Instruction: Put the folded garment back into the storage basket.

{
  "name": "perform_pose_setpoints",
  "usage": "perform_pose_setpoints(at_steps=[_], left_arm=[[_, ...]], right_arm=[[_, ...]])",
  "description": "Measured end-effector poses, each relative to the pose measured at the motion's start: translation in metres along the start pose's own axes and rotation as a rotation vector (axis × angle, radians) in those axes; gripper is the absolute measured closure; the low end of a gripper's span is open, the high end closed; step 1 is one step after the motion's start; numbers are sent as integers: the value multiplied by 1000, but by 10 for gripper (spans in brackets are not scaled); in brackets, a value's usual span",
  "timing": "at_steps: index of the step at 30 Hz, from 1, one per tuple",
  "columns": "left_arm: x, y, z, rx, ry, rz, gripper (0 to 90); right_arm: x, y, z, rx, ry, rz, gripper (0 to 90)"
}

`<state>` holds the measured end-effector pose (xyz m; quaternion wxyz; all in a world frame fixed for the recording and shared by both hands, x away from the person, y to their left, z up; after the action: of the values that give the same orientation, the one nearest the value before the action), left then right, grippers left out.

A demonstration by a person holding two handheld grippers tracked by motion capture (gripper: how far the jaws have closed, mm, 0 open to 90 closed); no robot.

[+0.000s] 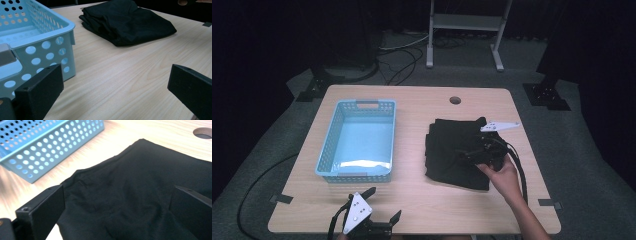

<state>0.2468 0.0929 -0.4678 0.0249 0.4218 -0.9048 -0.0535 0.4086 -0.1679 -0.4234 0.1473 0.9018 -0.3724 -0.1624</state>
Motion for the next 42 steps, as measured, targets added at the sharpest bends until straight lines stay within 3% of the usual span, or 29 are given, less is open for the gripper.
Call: perform_pose_setpoints(at_steps=[5, 17, 21, 29, 37, 42], left_arm=[[1, 0, 0, 1, -2, 2, 0], [3, 0, 0, -2, -6, 10, 0], [3, -1, 0, -2, -6, 9, 0], [2, 0, 0, -1, -1, 6, 0], [2, 0, 0, -1, 0, 6, 0], [1, 0, 1, -3, 1, 6, 0]], right_arm=[[2, -5, -2, -29, 17, 26, 5], [6, -18, 10, -108, -4, 20, 6], [7, -21, 13, -125, 0, 20, 46], [20, -27, 24, -175, -11, 60, 47], [26, -34, 39, -242, 11, 86, 75], [27, -40, 47, -272, 62, 109, 142]])
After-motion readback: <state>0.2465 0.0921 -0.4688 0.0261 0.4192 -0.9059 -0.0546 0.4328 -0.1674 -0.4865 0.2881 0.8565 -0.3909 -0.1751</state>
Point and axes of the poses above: each handheld gripper's, and its own axes: y roughly backward along the jaws, z roughly out of its underside, x roughly to its right, the point moved 9 cm from there along -y, roughly forward along the jaws, and after that the axes turned 13 degrees about x, right-handed, at the moved point
